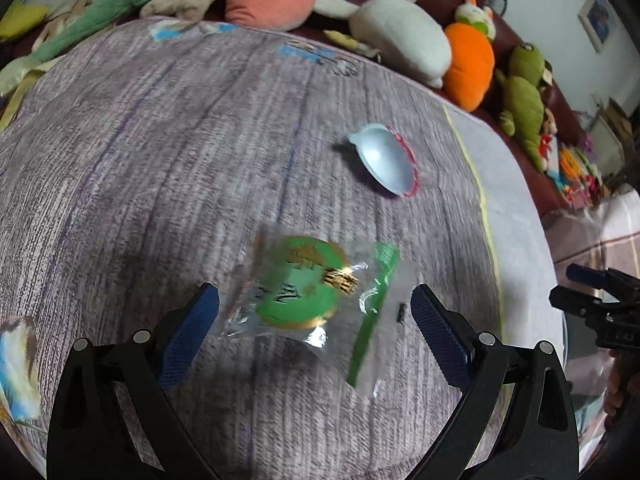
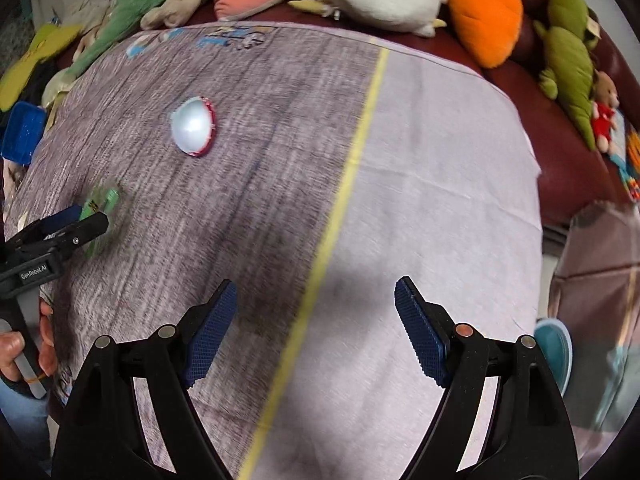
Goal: Collect trash
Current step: 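Grasp the green-printed snack packet with the left tool while the right tool grasps the other white lid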
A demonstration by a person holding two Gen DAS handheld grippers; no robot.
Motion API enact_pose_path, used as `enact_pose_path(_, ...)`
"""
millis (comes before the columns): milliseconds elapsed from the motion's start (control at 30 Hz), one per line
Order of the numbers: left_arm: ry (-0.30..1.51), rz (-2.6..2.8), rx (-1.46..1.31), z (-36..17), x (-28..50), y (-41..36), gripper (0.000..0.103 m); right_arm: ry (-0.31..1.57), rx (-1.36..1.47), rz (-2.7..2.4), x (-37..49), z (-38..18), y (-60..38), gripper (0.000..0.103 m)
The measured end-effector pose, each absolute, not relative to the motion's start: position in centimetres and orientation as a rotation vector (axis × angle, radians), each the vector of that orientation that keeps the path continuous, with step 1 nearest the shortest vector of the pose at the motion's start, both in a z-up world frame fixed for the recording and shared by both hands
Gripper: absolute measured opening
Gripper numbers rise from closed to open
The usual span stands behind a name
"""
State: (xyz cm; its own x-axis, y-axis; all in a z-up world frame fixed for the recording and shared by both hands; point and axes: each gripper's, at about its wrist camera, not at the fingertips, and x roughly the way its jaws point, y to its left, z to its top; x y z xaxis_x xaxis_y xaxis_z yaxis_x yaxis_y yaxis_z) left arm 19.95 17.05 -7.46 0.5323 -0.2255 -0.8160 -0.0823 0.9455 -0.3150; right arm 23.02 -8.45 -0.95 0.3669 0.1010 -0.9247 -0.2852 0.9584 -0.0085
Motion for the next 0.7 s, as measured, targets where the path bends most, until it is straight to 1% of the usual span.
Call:
enact_pose_path(100, 1.01, -0.098, -0.311, -8.0, 20.3, 17.2, 0.099, 1.172, -0.196, 0.263, 23.8, -1.1, -7.1, 0.077)
enact_pose_path(200, 0.989, -0.108, -0.294, -8.3, 20.2, 17.1, 0.098, 1.182, -0.205, 0.272, 24.5, -1.5, -5.9, 0.077)
enact_pose_path(267, 0.989, -0.11, -0.277, -8.6, 20.2, 17.2, 0.084, 1.188, -0.216, 0.28, 24.9, -1.8, -5.2, 0.077)
enact_pose_path(300, 0.981, -0.115, -0.263, -8.6, 20.1, 17.3, 0.082, 1.189, -0.221, 0.282, 25.2, -1.9, -4.9, 0.077)
enact_pose_path(333, 0.967, -0.117, -0.245, -8.3, 19.9, 17.4, 0.071, 1.19, -0.227, 0.285, 25.5, -2.0, -4.5, 0.077)
enact_pose_path(367, 0.965, -0.118, -0.24, -8.2, 19.9, 17.5, 0.068, 1.19, -0.232, 0.289, 25.9, -2.1, -4.1, 0.077)
enact_pose_path(700, 0.907, -0.032, -0.314, -6.7, 20.9, 23.6, 0.067, 1.171, -0.254, 0.4, 31.2, -4.0, 2.4, 0.077)
